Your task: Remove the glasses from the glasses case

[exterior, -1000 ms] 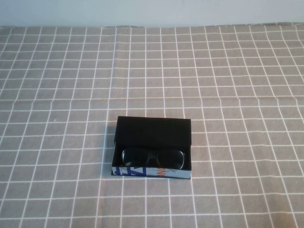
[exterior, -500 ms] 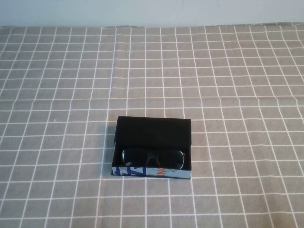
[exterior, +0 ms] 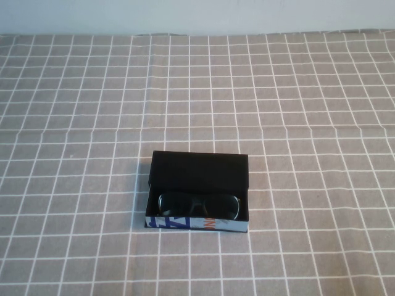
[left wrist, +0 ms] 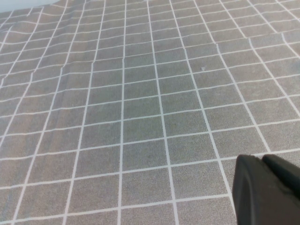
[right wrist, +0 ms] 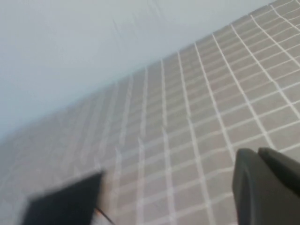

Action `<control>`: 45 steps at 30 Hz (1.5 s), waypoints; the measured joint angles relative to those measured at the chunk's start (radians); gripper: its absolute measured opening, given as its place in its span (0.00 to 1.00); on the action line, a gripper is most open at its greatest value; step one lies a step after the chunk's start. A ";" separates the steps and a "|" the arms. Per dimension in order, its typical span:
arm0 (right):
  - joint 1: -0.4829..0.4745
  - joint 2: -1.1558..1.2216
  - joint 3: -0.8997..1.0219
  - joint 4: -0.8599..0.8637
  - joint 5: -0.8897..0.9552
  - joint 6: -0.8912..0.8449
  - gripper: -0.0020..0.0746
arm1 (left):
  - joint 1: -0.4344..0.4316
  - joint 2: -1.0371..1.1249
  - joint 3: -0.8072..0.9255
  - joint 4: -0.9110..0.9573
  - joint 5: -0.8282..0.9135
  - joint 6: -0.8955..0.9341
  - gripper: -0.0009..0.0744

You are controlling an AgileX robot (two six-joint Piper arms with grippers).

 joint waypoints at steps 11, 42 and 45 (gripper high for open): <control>0.000 0.000 0.000 0.359 -0.056 0.000 0.00 | 0.000 0.000 0.000 0.000 0.000 0.000 0.01; 0.321 1.321 -1.035 -0.170 0.738 -0.202 0.00 | 0.000 0.000 0.000 0.000 0.000 0.000 0.01; 0.428 1.432 -1.127 -0.218 0.738 -0.265 0.00 | 0.000 0.000 0.000 0.000 0.000 0.000 0.01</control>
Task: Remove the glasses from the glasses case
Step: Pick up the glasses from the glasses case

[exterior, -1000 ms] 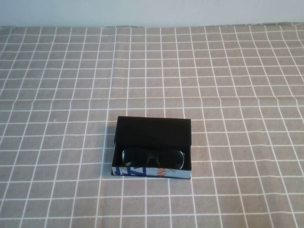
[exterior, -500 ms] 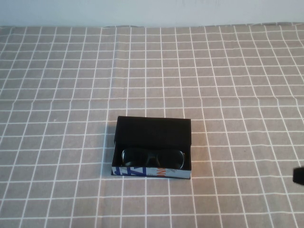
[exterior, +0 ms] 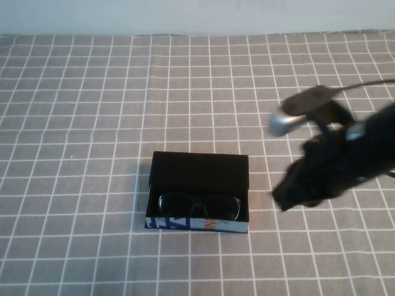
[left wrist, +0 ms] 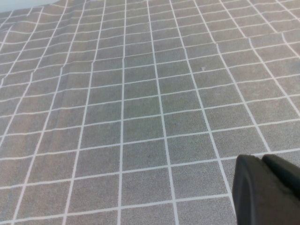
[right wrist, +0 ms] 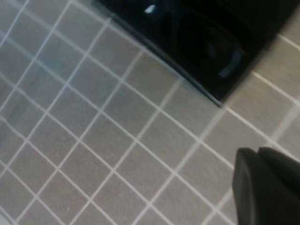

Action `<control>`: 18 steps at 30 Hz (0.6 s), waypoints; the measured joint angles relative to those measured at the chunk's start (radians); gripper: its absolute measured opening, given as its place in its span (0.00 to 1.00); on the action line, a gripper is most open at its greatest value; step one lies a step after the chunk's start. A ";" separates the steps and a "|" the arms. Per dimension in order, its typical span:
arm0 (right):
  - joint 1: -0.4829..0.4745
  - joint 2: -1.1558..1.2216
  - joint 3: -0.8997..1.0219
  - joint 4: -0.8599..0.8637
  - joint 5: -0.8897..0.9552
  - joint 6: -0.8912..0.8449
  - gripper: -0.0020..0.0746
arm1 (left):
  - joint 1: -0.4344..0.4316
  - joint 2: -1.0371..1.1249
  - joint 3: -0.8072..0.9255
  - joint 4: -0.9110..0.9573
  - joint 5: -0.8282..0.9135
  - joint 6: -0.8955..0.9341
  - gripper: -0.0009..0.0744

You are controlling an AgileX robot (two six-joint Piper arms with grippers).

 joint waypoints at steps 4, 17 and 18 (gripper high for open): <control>0.115 0.139 -0.121 -0.014 0.000 -0.122 0.02 | 0.000 0.000 0.000 0.000 0.000 0.000 0.01; 0.190 0.508 -0.443 -0.065 0.030 -0.439 0.48 | 0.000 0.000 0.000 0.000 0.000 0.000 0.01; 0.190 0.530 -0.457 -0.075 0.035 -0.442 0.48 | 0.000 0.000 0.000 0.000 0.000 0.000 0.01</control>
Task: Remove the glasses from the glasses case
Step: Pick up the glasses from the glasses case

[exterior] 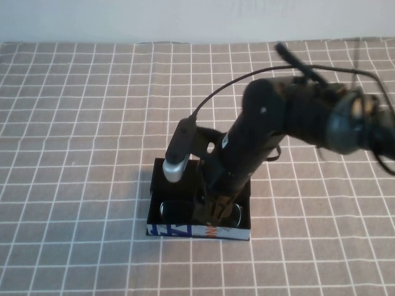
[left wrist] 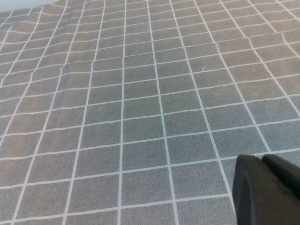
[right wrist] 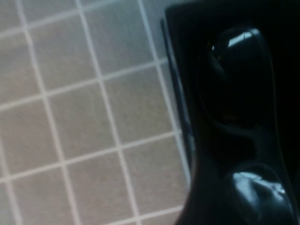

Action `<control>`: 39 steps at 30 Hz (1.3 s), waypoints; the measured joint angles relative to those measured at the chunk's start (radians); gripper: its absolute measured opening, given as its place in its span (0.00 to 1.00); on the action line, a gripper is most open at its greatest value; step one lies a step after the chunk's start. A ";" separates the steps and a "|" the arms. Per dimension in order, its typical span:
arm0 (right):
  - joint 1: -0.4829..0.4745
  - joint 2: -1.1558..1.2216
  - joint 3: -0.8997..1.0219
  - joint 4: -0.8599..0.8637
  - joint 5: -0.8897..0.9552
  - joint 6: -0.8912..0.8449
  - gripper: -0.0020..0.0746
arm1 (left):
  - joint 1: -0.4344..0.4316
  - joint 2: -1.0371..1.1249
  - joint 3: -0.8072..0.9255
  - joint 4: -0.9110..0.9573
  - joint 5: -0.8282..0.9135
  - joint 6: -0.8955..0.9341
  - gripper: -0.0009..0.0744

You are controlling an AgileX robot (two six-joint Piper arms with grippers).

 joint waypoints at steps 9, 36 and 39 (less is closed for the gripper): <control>0.000 0.100 -0.073 -0.074 0.024 -0.048 0.47 | 0.000 0.000 0.000 0.000 0.000 0.000 0.01; 0.000 0.143 -0.081 -0.089 -0.010 -0.083 0.42 | 0.000 0.000 0.000 0.000 0.000 0.000 0.01; 0.000 0.143 -0.081 -0.089 -0.010 -0.083 0.42 | 0.000 0.000 0.000 0.000 0.000 0.000 0.01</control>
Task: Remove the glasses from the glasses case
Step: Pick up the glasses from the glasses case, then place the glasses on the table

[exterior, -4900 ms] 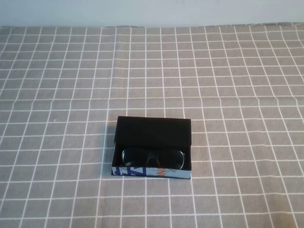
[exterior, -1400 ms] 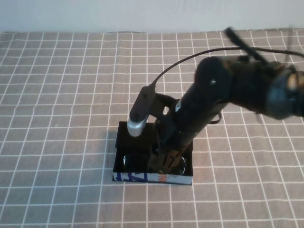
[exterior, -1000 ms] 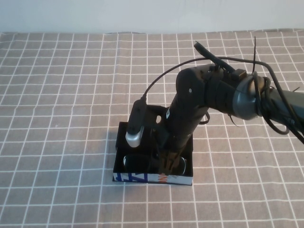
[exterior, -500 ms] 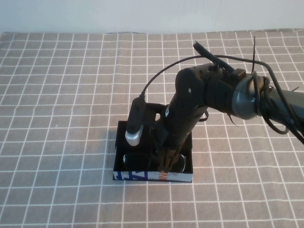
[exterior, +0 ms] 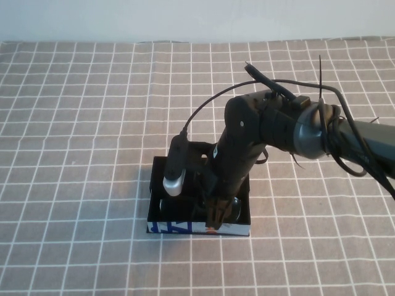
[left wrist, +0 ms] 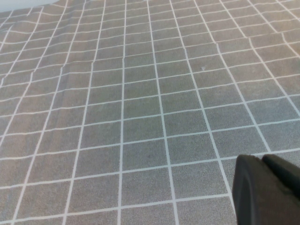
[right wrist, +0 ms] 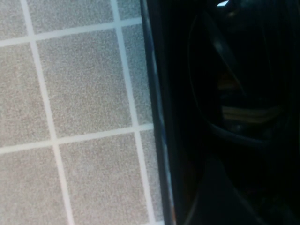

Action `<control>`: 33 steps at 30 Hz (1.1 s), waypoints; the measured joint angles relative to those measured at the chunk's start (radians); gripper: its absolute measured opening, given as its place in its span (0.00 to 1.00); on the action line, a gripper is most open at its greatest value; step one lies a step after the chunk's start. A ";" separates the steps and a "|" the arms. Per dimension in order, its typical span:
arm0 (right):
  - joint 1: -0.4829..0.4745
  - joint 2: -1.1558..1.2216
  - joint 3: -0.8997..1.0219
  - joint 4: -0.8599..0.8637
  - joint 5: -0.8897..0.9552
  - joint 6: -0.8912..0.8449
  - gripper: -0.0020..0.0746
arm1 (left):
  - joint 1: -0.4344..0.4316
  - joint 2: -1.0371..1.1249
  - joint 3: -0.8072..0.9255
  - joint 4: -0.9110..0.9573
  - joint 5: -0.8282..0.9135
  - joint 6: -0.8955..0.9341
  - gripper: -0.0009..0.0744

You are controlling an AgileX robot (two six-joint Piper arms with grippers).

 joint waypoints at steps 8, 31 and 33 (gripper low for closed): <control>0.000 -0.008 -0.012 0.010 0.007 0.000 0.10 | 0.000 0.000 0.000 0.000 0.000 0.000 0.01; -0.172 -0.319 0.076 -0.058 0.137 0.688 0.10 | 0.000 0.000 0.000 0.000 0.000 0.000 0.01; -0.219 -0.369 0.176 -0.055 0.063 0.753 0.10 | 0.000 0.000 0.000 0.000 0.000 0.000 0.01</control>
